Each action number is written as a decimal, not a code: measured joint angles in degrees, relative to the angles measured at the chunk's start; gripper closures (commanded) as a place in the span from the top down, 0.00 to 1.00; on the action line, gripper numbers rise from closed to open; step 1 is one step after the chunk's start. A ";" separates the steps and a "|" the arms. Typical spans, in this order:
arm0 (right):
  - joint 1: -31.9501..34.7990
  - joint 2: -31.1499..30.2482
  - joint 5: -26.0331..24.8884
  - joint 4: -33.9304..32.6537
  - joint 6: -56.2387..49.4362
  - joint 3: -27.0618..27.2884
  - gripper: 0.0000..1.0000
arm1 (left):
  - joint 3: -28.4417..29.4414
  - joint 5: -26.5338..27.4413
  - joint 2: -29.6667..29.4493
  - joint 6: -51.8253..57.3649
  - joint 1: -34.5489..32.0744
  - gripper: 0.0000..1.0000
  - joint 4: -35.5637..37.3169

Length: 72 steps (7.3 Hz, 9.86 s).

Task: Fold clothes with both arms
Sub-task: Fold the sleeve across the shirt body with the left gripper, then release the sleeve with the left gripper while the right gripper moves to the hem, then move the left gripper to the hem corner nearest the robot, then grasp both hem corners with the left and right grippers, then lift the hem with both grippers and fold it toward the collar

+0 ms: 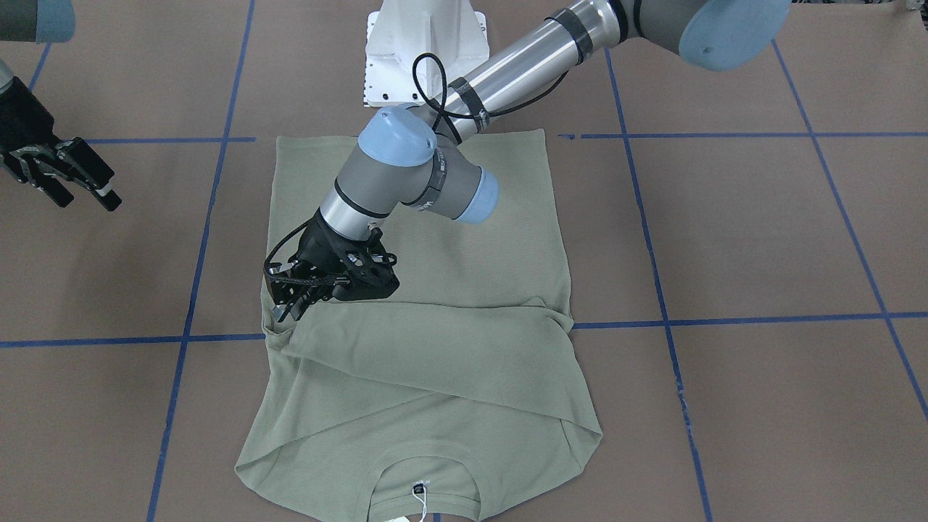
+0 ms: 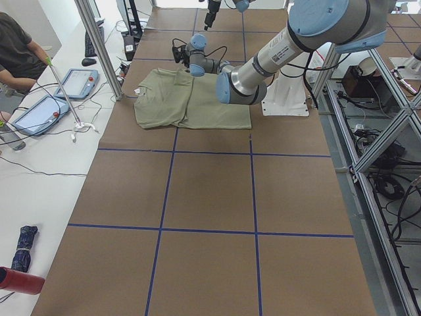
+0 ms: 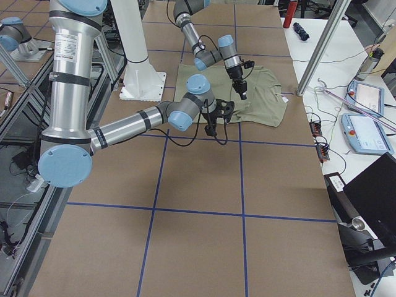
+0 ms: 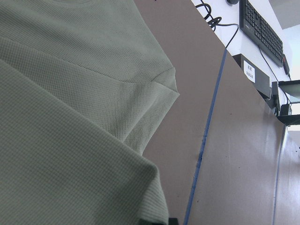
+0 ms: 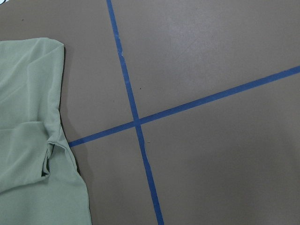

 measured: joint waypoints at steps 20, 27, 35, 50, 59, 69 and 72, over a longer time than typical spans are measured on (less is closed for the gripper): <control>-55.06 2.50 -48.17 -14.56 43.82 5.36 0.00 | -45.20 -24.42 36.17 11.00 -9.96 0.72 4.91; -54.71 2.33 -47.47 -14.55 43.73 7.57 0.00 | -60.85 -5.75 38.24 7.32 1.66 0.73 38.73; -54.70 2.39 -47.21 -14.55 43.82 9.56 0.00 | -75.02 8.53 55.58 -0.81 18.27 0.72 51.89; -54.67 2.50 -47.41 -14.55 43.82 9.75 0.00 | -73.50 5.74 58.26 -1.37 23.00 0.20 55.74; -58.96 0.89 -47.15 -14.55 48.47 17.03 0.00 | -85.13 2.88 62.59 -8.09 25.88 0.00 56.07; -37.11 8.39 -39.23 -17.42 29.46 12.51 0.00 | -81.89 3.11 52.74 10.40 11.38 0.00 55.46; -23.84 19.48 -31.93 -20.38 19.17 0.64 0.00 | -75.12 3.11 48.96 15.78 4.56 0.00 52.25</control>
